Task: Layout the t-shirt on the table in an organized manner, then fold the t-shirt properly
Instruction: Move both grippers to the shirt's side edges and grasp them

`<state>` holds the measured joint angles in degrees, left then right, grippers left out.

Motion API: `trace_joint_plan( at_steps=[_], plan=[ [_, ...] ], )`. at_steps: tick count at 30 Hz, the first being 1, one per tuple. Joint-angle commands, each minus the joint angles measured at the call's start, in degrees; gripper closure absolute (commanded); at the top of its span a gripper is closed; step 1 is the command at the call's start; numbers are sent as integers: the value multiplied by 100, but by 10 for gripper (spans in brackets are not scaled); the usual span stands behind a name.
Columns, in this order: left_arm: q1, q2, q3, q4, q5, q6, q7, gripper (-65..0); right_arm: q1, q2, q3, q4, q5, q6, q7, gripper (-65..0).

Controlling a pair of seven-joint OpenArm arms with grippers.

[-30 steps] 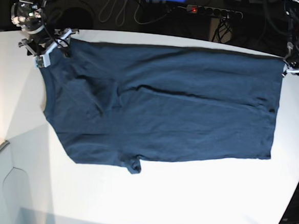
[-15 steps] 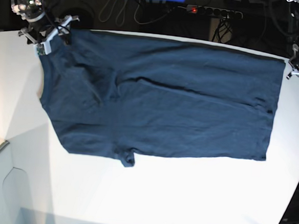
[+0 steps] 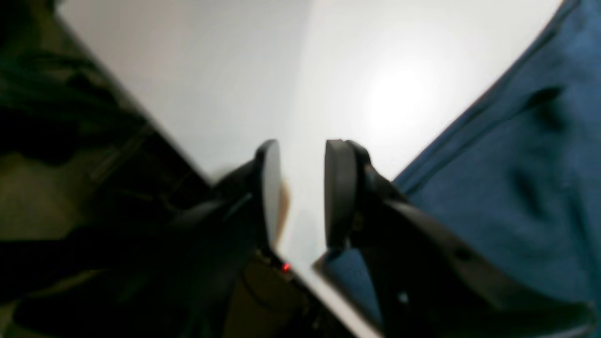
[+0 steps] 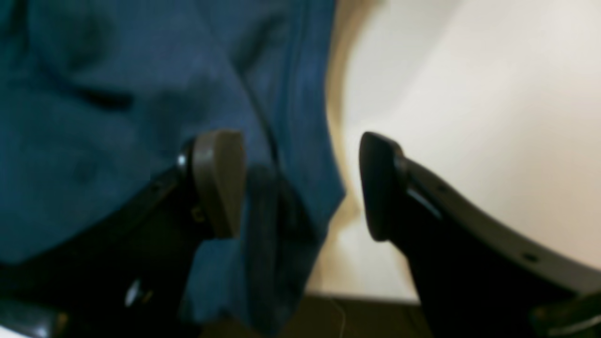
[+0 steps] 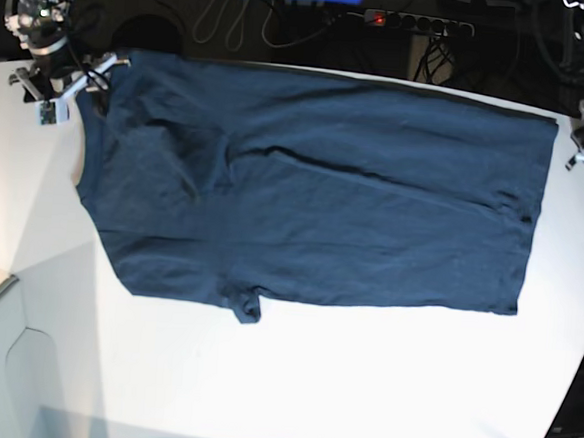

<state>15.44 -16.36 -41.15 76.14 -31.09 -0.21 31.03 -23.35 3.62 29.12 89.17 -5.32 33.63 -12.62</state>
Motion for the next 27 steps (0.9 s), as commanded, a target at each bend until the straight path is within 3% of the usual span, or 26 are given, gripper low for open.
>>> trace_joint_plan(
  at_steps=[1, 8, 14, 18, 23, 27],
  plan=[
    [25, -109, -39, 206, 10, -19, -118, -158, 1, 38, 28, 108, 79, 70, 133, -391],
    [-19, -100, -48, 883, 10, -19, -127, -166, 617, 65, -227, 213, 71, 79, 97, -393],
    [-828, -83, 5, 1023, 45, -1, -74, -294, 1689, 170, -570, -59, 62, 79, 62, -393],
    [-1478, -100, 198, 865, 72, -1, -74, -324, 2586, 188, -587, -833, 53, 79, 62, -393],
    [-2340, -144, 638, 100, 81, -1, -74, -325, 3606, 434, -596, -2354, 36, 79, 80, -393],
    [-2929, -276, 981, -840, 81, -10, -118, -325, 4300, 662, -596, -3690, -422, 61, 133, -394]
  ],
)
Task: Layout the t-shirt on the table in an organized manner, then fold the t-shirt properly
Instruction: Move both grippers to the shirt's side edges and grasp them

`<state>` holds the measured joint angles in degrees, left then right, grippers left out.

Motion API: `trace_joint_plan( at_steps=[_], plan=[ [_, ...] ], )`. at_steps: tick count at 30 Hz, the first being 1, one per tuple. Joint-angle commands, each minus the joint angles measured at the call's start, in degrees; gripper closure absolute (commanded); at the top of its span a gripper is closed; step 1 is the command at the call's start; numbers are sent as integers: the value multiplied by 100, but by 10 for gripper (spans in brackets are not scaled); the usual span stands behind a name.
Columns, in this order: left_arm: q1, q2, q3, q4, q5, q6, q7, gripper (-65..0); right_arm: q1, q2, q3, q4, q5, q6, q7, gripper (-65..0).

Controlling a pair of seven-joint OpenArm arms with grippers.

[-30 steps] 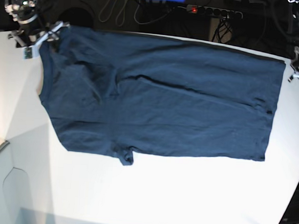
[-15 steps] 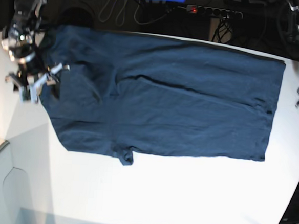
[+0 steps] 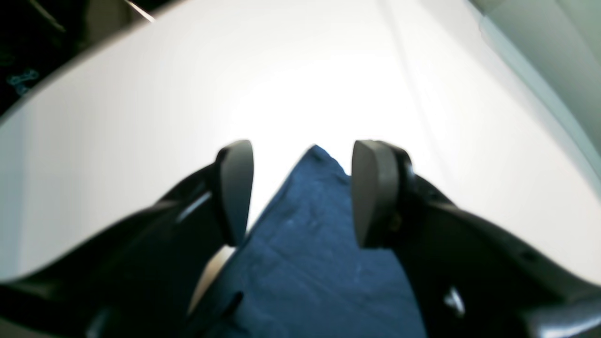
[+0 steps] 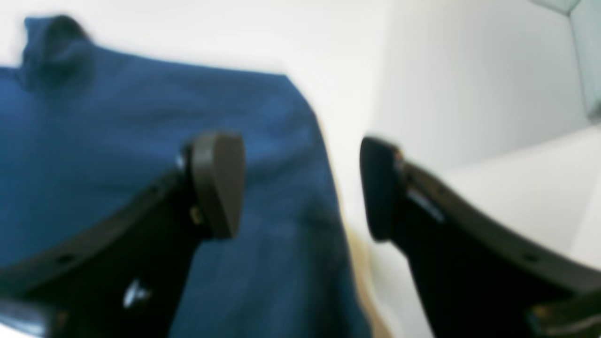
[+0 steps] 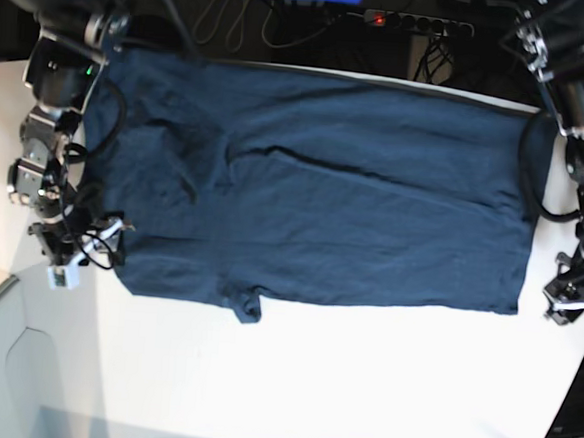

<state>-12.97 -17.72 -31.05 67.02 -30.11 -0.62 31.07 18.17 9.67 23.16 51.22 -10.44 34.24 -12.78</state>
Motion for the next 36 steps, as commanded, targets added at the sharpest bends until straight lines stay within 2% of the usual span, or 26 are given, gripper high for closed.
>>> trace_joint_plan(
  at_steps=[1, 7, 10, 12, 16, 21, 30, 36],
  plan=[
    [-193, -176, 85, -157, -18, 32, -140, -325, 271, 66, 1, -142, -16, 0, 157, -394],
    [-984, -448, 665, -1626, -18, 32, -298, -325, 710, 171, 27, -1206, -570, -79, 878, -394],
    [-1072, -492, 1061, -2030, -18, 32, -720, -325, 745, 250, 10, -1531, -578, -501, 1027, -394],
    [-1072, -554, 1254, -2206, -18, 32, -966, -325, 772, 303, 10, -1698, -570, -606, 1036, -394],
    [-1072, -571, 1632, -2654, -18, 32, -1318, -325, 736, 294, 10, -1724, -570, -606, 1036, -394],
    [-1072, -554, 1694, -3217, -27, 32, -1643, -325, 675, 286, 10, -1724, -570, -598, 1009, -390],
    [-1072, -527, 1711, -3489, -27, 32, -1652, -325, 455, 198, -703, -1724, -570, -589, 1027, -389],
    [-1063, -404, 2406, -3428, -35, 32, -1670, -325, 455, 110, -729, -1724, -570, -589, 1027, -389]
  ],
)
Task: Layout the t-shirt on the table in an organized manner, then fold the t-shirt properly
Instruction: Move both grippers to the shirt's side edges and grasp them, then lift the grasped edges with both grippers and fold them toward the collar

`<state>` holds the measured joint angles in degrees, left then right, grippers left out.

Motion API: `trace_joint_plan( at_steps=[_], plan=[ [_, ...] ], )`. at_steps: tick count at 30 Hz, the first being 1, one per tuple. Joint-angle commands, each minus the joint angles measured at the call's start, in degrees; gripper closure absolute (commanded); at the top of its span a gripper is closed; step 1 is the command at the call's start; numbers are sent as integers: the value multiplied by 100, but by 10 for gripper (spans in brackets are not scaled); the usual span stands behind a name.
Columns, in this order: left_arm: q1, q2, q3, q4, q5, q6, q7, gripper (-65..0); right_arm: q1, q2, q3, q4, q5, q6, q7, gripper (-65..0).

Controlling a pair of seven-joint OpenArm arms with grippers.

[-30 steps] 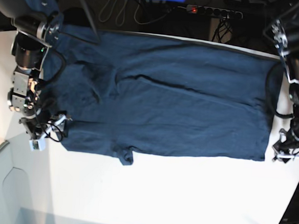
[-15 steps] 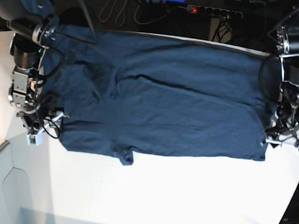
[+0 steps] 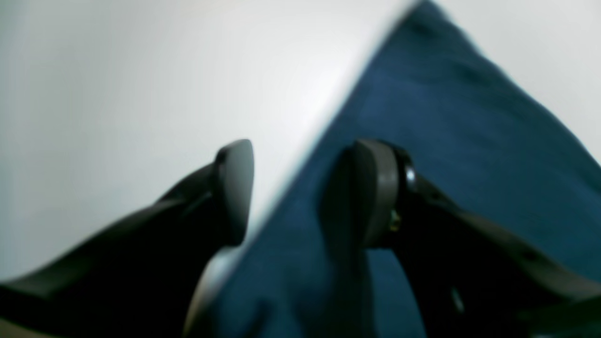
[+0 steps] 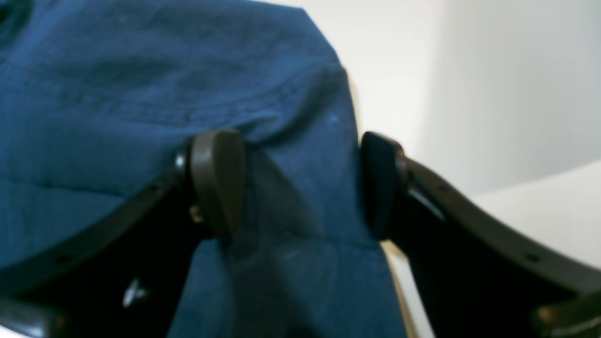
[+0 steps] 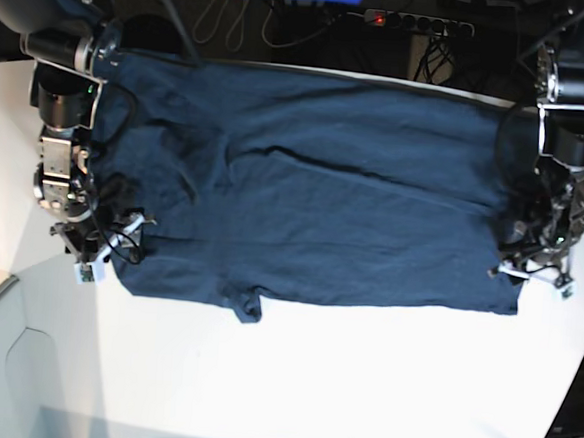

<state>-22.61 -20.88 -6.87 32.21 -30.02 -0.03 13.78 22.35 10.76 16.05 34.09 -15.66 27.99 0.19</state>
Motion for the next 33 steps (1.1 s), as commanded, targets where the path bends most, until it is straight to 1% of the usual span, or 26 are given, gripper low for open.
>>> trace_joint_plan(
  at_steps=[1, 4, 12, 15, 16, 17, 19, 22, 24, 25, 28, 29, 31, 33],
  plan=[
    [-99, -79, 6, 72, -79, -27, 59, -325, 29, -8, -19, -11, -47, 36, -269, -389],
    [-91, -79, 6, 274, -53, -27, 59, -325, 29, -8, -19, -11, -47, 36, -269, -389],
    [-99, -79, 50, 265, -35, -27, 59, -321, 29, -17, -19, -11, -47, 36, -269, -389],
    [-99, -79, 59, 89, -35, -27, 59, -319, 38, -26, -19, -11, -47, 36, -269, -387],
    [-108, -79, 59, -7, -35, -27, 59, -310, 38, -26, -36, -11, -47, 36, -269, -385],
    [-108, -79, 50, -69, -35, -27, 59, -286, 38, -26, -98, -11, -47, 36, -269, -374],
    [-108, -79, 50, -95, -35, -27, 59, -212, 29, -26, -212, -20, -47, 36, -287, -329],
    [-108, -79, 50, -95, -35, -27, 59, -86, 29, -70, -309, -20, -47, 36, -304, -240],
    [-108, -79, 50, -104, -35, -27, 68, -14, 29, -79, -326, -20, -47, 36, -304, -179],
    [-108, -79, 50, -95, -35, -27, 77, 0, 29, -79, -317, -20, -47, 36, -304, -143],
    [-108, -79, 6, -51, -97, -27, 86, -3, 29, -79, -300, -20, -47, 19, -304, -26],
    [-108, -79, 6, 45, -106, -27, 94, -2, 29, -70, -300, -11, -47, 19, -304, 0],
    [-73, -79, 6, 467, -123, -27, 103, -2, 29, -61, -291, 16, -38, 19, -287, 0],
    [173, -105, 6, 933, -273, -27, 112, -2, 29, -52, -291, 68, -30, 28, -269, 0]
  ],
)
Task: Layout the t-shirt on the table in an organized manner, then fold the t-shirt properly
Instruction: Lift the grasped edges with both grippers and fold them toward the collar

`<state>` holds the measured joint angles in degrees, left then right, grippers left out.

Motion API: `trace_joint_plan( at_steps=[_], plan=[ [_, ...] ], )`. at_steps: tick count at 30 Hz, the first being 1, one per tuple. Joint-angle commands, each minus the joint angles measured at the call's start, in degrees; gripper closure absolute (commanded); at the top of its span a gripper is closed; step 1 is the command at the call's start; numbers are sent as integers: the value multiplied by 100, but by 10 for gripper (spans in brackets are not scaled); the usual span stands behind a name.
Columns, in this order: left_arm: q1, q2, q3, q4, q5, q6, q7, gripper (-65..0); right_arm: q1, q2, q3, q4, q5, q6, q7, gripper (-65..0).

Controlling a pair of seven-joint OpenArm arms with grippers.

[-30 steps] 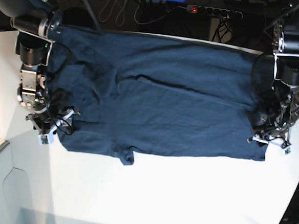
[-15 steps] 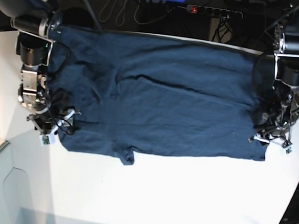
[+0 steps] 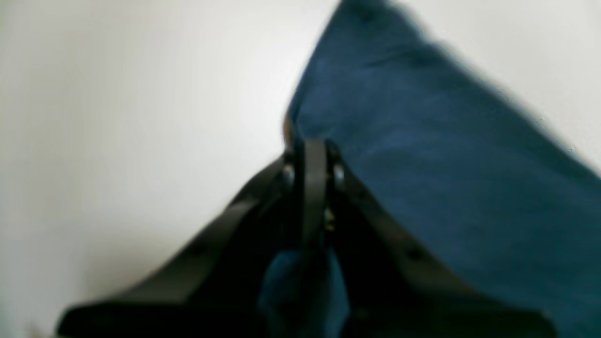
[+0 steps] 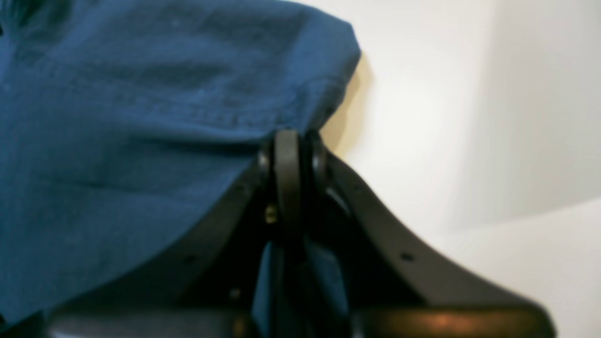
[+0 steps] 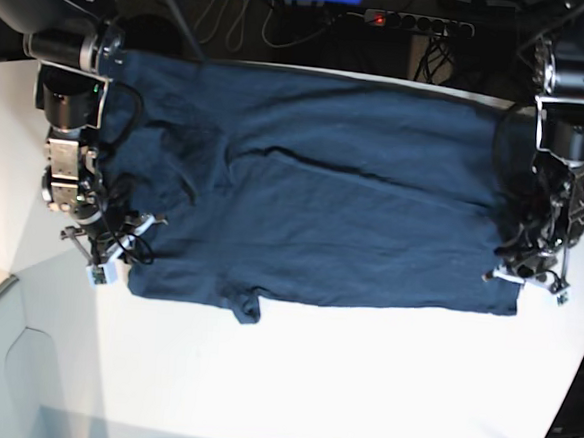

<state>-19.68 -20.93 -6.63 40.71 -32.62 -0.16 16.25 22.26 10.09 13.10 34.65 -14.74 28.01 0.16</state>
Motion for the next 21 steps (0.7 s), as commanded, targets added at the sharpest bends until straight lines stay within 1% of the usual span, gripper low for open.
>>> trace_joint_plan(
  at_steps=[1, 3, 6, 9, 11, 13, 15, 17, 21],
  plan=[
    [12, -109, -18, 303, -153, -14, -135, -2, -59, 42, 13, 161, -113, 25, -267, 0],
    [223, -241, -18, 690, -426, -6, -135, -2, -332, 42, 153, 697, -113, 34, -258, 0],
    [496, -391, -18, 1024, -821, 3, -135, -2, -718, -169, 408, 1559, -113, 34, -258, 0],
    [680, -400, -18, 1103, -1120, 3, -135, -2, -991, -248, 496, 2192, -113, 34, -258, 0],
    [803, -426, -18, 1120, -1252, -6, -135, -2, -1202, -336, 505, 2543, -104, 34, -258, 0],
    [918, -567, -18, 1226, -1410, -6, -135, -2, -1466, -389, 593, 2983, -104, 34, -258, 0],
    [1050, -628, -27, 1402, -1569, -6, -144, -2, -1659, -450, 707, 3352, -77, 43, -258, 0],
    [1173, -646, -27, 1630, -1683, -6, -144, -2, -1853, -530, 742, 3695, 107, 43, -258, 0],
    [1410, -795, -27, 1947, -1744, -6, -144, -2, -2362, -521, 742, 4231, 353, 43, -258, 0]
  ],
)
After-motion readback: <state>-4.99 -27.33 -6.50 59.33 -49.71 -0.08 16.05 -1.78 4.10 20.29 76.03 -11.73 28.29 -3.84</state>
